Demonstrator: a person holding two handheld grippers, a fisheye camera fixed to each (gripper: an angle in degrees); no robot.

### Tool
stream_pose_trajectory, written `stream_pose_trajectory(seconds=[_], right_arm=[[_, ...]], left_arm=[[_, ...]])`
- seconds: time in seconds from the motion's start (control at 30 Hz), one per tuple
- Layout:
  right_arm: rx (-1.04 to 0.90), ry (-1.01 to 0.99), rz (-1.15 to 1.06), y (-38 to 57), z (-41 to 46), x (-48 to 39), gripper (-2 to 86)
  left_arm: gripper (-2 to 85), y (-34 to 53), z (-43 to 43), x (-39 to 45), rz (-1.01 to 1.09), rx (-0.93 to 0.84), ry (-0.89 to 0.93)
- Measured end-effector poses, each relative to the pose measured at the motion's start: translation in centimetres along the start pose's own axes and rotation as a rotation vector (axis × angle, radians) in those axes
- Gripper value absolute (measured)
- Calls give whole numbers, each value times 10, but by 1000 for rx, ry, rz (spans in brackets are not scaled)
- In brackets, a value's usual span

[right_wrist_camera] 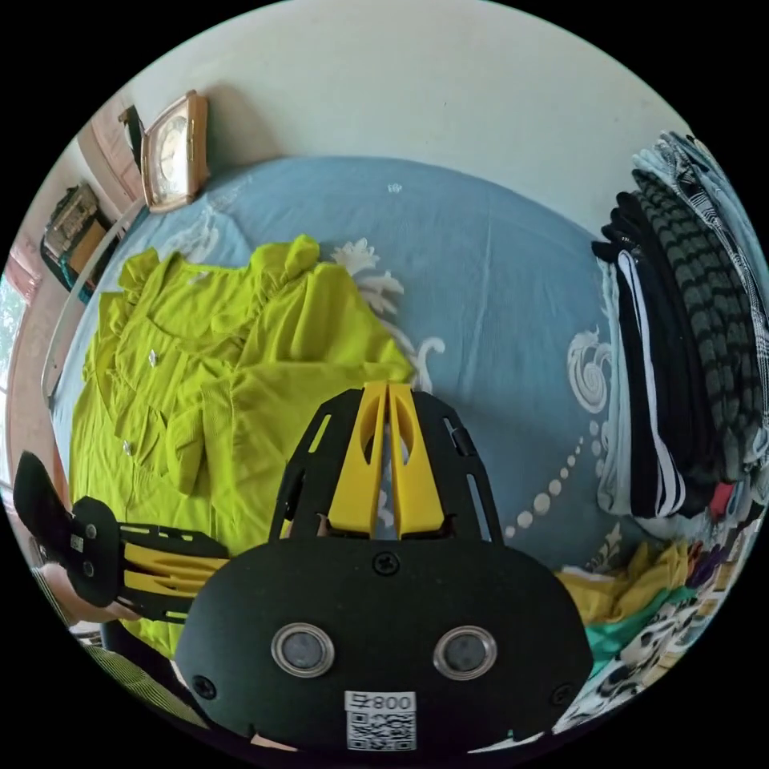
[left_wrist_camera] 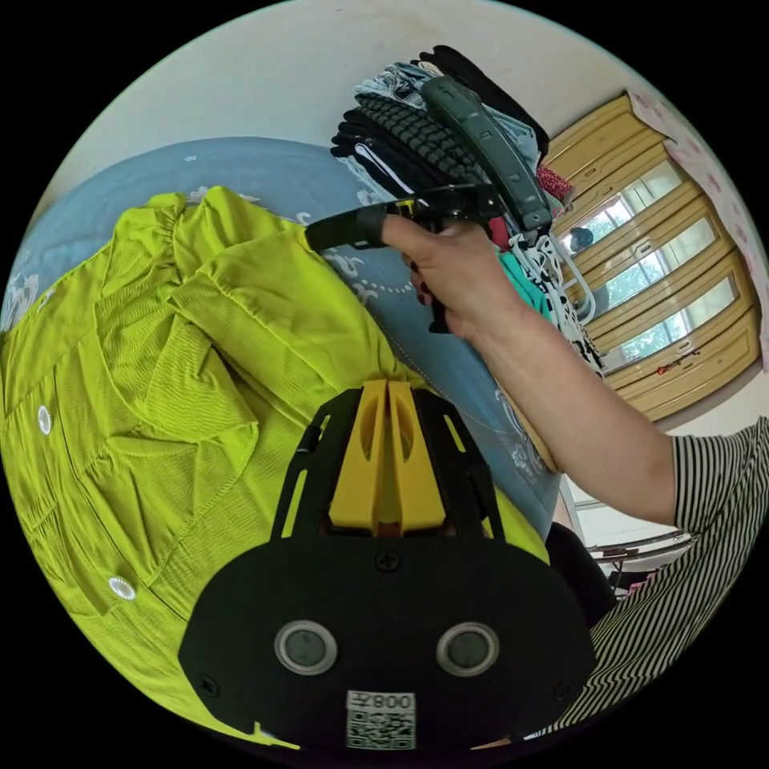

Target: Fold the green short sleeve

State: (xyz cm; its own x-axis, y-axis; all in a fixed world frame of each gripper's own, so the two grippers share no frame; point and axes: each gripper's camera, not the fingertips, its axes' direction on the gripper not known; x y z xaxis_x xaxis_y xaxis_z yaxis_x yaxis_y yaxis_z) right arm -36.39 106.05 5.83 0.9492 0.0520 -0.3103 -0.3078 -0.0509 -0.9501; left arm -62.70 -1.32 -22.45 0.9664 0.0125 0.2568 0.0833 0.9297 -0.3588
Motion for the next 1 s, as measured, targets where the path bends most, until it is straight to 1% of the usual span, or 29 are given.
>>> stream_pose_trajectory(seconds=[0.13, 0.23, 0.33, 0.43, 0.5, 0.53, 0.6, 0.63, 0.7, 0.73, 0.8, 0.87, 0.97, 1.0], right_arm=[[-34, 5, -18, -25, 4, -22, 1], [11, 19, -48, -32, -6, -48, 1], [50, -20, -69, -32, -18, -77, 1], [69, -42, -95, -25, -25, -113, 0], [77, -149, -149, -19, -25, -148, 1], [67, -164, -167, -19, -23, -159, 1], [25, -187, -232, -23, -13, -203, 1], [17, -194, -249, -24, -11, -214, 1], [-26, -225, -315, -36, 2, -258, 1], [-38, -231, -327, -40, 6, -268, 1], [-63, -290, -366, -58, 16, -307, 1], [-57, -306, -397, -72, 20, -336, 1], [-48, -322, -441, -96, 26, -380, 2], [-52, -331, -455, -106, 29, -397, 2]], left_arm=[[2, -1, -27, 17, 5, 12, -11], [2, 4, -61, 32, 8, 79, -8], [4, 14, -104, 44, -17, 152, -26], [7, 40, -160, 48, -65, 224, -83], [14, 77, -217, 39, -155, 292, -164], [18, 88, -233, 34, -190, 310, -189], [36, 138, -300, 9, -350, 389, -269], [41, 151, -317, 1, -393, 408, -286], [65, 201, -379, -35, -588, 472, -338], [71, 212, -393, -44, -630, 489, -346], [89, 250, -439, -77, -814, 556, -341], [96, 266, -462, -91, -881, 606, -330], [94, 267, -478, -103, -913, 590, -293], [87, 262, -479, -104, -907, 558, -279]])
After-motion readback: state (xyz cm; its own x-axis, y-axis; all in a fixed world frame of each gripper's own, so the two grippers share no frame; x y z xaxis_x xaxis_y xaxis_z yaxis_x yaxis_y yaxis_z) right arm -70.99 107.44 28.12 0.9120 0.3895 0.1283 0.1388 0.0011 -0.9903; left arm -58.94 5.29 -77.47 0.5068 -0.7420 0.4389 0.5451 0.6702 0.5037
